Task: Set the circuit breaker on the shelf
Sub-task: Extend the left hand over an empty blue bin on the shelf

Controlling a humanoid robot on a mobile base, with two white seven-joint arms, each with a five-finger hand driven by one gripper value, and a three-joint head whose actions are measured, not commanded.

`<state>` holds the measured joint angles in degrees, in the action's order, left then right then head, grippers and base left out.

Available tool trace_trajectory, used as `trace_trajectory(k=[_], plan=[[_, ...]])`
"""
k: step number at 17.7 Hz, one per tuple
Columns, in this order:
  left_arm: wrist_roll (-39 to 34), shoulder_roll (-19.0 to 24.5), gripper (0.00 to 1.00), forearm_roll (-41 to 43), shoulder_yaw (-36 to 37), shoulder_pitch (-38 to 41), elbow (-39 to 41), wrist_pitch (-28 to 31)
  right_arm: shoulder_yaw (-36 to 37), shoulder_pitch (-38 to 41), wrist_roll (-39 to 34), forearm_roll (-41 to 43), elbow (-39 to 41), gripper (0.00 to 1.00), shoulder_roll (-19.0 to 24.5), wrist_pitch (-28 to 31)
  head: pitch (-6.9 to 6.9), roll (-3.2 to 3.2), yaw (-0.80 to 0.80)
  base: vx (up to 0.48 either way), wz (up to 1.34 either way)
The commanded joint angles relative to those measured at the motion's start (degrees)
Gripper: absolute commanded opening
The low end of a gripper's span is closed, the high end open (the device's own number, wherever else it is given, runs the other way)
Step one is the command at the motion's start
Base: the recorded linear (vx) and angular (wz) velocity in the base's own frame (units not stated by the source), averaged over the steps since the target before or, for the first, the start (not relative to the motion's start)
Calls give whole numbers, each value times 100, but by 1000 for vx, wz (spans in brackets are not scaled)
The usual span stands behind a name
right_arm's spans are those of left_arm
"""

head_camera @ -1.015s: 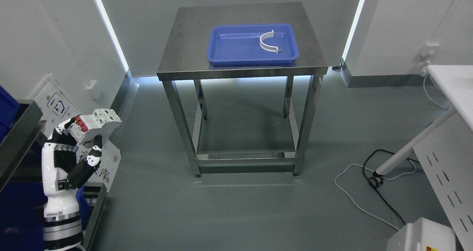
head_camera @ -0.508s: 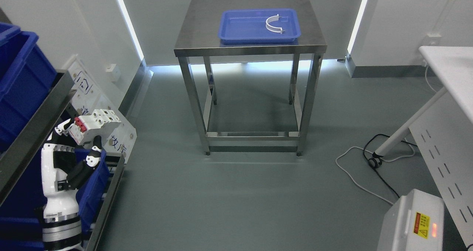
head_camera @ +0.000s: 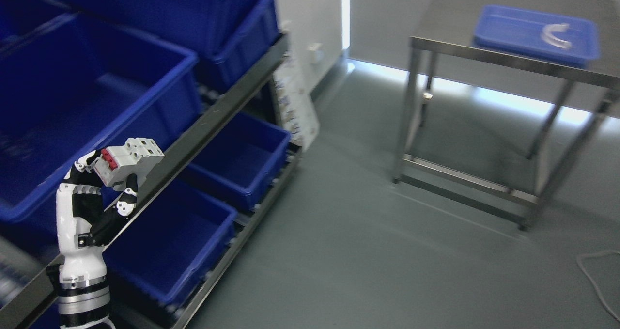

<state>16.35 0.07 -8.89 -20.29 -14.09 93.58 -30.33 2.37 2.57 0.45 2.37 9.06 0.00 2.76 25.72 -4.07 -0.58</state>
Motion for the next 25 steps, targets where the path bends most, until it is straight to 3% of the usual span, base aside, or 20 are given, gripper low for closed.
trace_trajectory(k=[1,4,6,9,14,17,20,25], plan=[[-9,93,13,18,578,-749,424,236,0,7,-27,0,0,100,-100,-3,0,0,0,-140,1644],[-18,93,13,184,823,-1840,398,1052,0,-2,-27,0,0,100,-100,-3,0,0,0,-121,1466],[0,93,13,885,868,-1984,223,1563,0,-2,-27,0,0,100,-100,-3,0,0,0,-34,1304],[17,93,13,1117,912,-2106,-32,2398,0,-2,-27,0,0,100,-100,-3,0,0,0,27,1167],[53,713,14,1828,1860,-2948,-1190,2847,0,7,-27,0,0,100,-100,-3,-1,0,0,107,706],[79,722,14,2022,1993,-3608,-1806,3681,0,-2,-27,0,0,100,-100,-3,-1,0,0,137,367],[552,661,14,2250,2378,-4188,-2701,3824,0,-2,-27,0,0,100,-100,-3,-2,0,0,154,384],[624,476,15,2548,3170,-5138,-4529,3798,0,-2,-27,0,0,100,-100,-3,-2,0,0,109,75]])
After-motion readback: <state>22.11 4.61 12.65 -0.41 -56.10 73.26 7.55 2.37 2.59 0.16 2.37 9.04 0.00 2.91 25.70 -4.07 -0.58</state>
